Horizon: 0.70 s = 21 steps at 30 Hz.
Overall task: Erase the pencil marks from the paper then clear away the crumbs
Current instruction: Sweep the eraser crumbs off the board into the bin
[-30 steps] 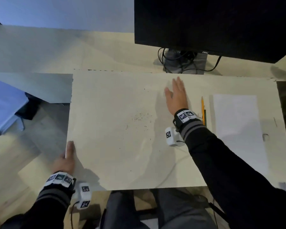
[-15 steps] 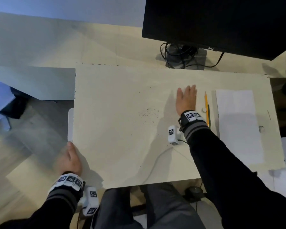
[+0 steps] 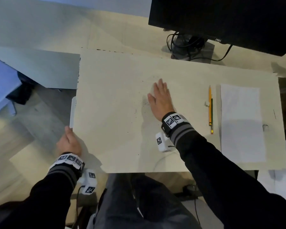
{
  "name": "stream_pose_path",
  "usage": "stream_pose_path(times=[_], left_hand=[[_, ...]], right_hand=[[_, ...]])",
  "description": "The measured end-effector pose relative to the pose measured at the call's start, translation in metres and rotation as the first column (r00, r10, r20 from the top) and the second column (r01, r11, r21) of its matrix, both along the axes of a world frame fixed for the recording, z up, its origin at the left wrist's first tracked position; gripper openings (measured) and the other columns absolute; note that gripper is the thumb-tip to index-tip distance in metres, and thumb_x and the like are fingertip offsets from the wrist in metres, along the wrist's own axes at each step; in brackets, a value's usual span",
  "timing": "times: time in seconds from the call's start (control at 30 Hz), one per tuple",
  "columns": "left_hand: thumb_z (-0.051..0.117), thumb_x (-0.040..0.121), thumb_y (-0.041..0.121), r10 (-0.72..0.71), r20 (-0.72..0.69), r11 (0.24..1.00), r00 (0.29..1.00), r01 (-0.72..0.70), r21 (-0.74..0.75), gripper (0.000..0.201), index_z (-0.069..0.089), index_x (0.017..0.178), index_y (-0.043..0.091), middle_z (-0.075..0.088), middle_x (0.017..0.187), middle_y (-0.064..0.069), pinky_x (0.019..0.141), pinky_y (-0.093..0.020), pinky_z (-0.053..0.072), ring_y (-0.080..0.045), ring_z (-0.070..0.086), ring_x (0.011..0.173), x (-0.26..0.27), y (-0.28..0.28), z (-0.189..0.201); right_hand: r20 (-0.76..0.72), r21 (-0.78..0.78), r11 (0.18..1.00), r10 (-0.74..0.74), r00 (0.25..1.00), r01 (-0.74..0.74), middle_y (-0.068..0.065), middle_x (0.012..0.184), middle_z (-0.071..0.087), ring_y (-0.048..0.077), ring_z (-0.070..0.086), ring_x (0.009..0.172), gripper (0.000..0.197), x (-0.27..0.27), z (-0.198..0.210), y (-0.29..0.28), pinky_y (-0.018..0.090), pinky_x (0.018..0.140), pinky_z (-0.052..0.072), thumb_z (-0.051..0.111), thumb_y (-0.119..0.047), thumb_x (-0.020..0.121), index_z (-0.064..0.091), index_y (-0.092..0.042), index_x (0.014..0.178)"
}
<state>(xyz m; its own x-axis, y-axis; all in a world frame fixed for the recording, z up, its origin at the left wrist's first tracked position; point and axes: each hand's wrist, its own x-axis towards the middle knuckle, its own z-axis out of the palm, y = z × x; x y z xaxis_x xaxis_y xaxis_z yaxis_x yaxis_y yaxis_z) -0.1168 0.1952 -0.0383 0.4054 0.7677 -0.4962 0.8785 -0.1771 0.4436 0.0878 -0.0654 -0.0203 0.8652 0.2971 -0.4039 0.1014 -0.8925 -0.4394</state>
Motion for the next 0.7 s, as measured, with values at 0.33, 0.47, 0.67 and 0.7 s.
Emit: stream_pose_path(times=[0.33, 0.47, 0.67, 0.7], left_hand=[[0.01, 0.094, 0.059, -0.042, 0.045, 0.997, 0.998, 0.038, 0.074, 0.087, 0.062, 0.123, -0.005, 0.058, 0.112, -0.043, 0.095, -0.054, 0.041, -0.055, 0.054, 0.106, -0.005, 0.004, -0.019], [0.013, 0.101, 0.055, -0.06, 0.021, 0.996, 0.998, 0.059, 0.073, 0.082, 0.061, 0.121, -0.009, 0.057, 0.109, -0.045, 0.093, -0.055, 0.042, -0.056, 0.054, 0.104, -0.006, 0.004, -0.018], [0.015, 0.103, 0.05, -0.088, 0.024, 0.994, 0.996, 0.087, 0.07, 0.076, 0.059, 0.124, -0.009, 0.056, 0.111, -0.047, 0.092, -0.056, 0.04, -0.059, 0.052, 0.105, -0.008, 0.005, -0.016], [0.014, 0.102, 0.05, -0.095, 0.027, 0.993, 0.995, 0.093, 0.074, 0.078, 0.06, 0.123, -0.009, 0.055, 0.111, -0.047, 0.092, -0.057, 0.04, -0.059, 0.052, 0.105, -0.008, 0.005, -0.016]], right_hand=[[0.1, -0.133, 0.986, -0.087, 0.991, 0.1, 0.012, 0.164, -0.008, 0.027, -0.008, 0.151, 0.064, 0.049, -0.003, 0.012, 0.038, 0.123, -0.002, 0.022, -0.043, 0.106, 0.007, -0.005, 0.156], [0.058, 0.083, 0.952, 0.291, 0.955, -0.295, 0.006, 0.165, -0.003, 0.018, -0.007, 0.151, 0.06, -0.011, -0.005, 0.031, 0.033, 0.123, 0.0, 0.026, -0.041, 0.106, 0.014, -0.01, 0.156], [0.098, -0.095, 0.883, -0.451, 0.887, 0.459, 0.006, 0.165, -0.007, 0.022, -0.009, 0.151, 0.064, 0.036, 0.005, -0.061, 0.038, 0.123, -0.002, 0.02, -0.045, 0.105, 0.006, -0.01, 0.157], [0.094, -0.157, 0.886, -0.427, 0.899, 0.437, 0.009, 0.164, -0.01, 0.024, -0.01, 0.151, 0.066, 0.035, 0.002, -0.057, 0.039, 0.124, -0.002, 0.019, -0.046, 0.105, 0.003, -0.007, 0.156]])
